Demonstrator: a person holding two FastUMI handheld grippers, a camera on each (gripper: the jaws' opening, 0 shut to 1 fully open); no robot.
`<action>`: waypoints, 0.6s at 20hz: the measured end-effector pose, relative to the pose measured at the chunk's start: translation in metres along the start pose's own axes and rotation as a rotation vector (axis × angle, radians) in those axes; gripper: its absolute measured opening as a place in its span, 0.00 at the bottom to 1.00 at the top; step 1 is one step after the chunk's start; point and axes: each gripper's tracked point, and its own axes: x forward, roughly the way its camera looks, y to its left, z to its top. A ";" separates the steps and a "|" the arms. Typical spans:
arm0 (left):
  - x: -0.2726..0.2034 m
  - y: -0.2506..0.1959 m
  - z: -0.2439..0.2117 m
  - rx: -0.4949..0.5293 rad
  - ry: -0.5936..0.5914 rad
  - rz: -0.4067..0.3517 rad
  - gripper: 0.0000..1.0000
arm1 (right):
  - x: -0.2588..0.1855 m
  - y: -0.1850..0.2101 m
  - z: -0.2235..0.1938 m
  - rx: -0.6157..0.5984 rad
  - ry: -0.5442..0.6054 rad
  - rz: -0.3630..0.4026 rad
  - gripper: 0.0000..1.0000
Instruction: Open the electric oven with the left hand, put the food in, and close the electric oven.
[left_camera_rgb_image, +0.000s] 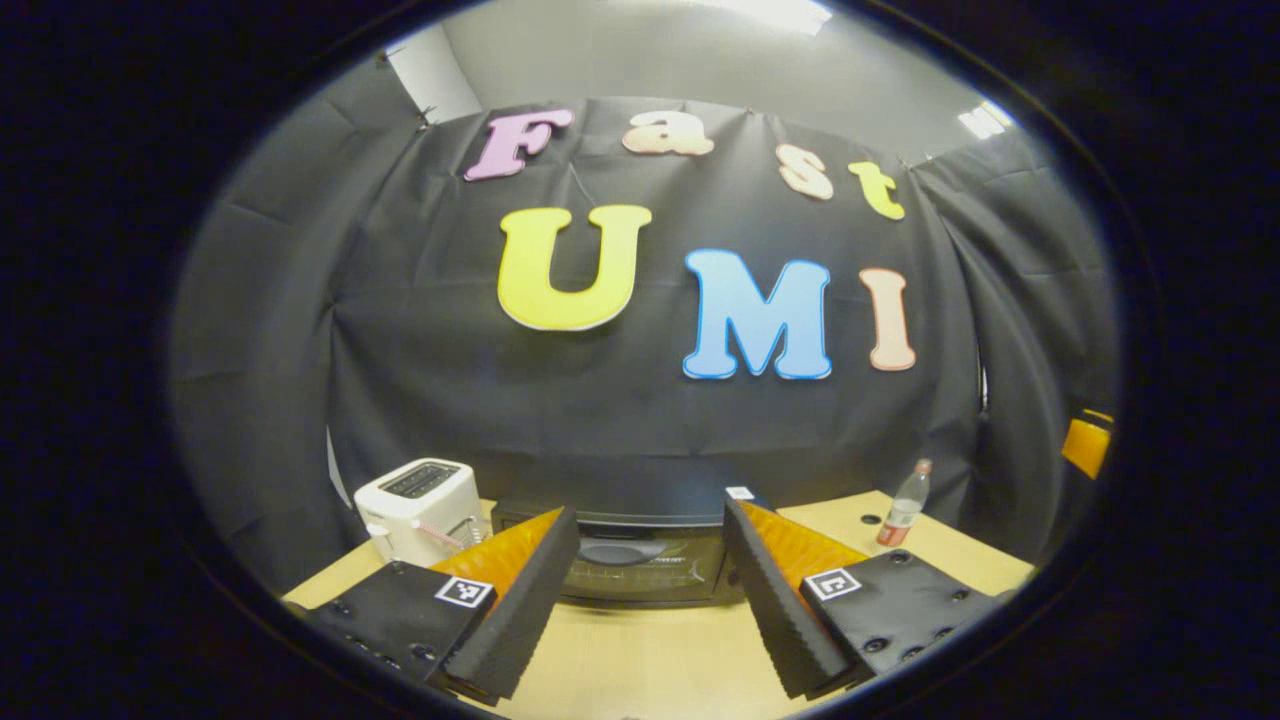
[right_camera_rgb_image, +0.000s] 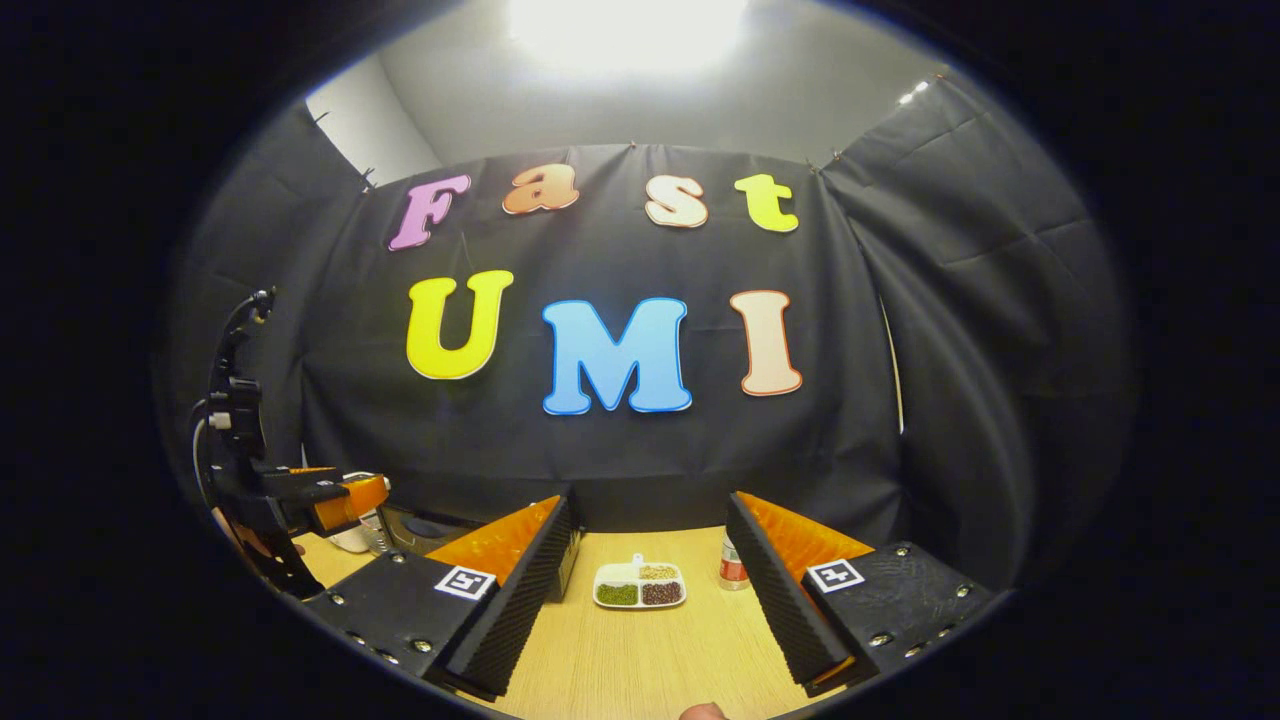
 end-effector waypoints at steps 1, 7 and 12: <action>-0.017 -0.006 0.010 -0.004 -0.016 0.010 0.92 | -0.009 -0.006 0.006 -0.001 -0.009 0.010 0.98; -0.117 -0.027 0.045 0.063 -0.103 0.074 0.92 | -0.055 -0.026 0.021 -0.005 -0.070 0.104 0.97; -0.179 -0.030 0.058 0.030 -0.113 0.102 1.00 | -0.083 -0.029 0.033 0.020 -0.084 0.132 0.98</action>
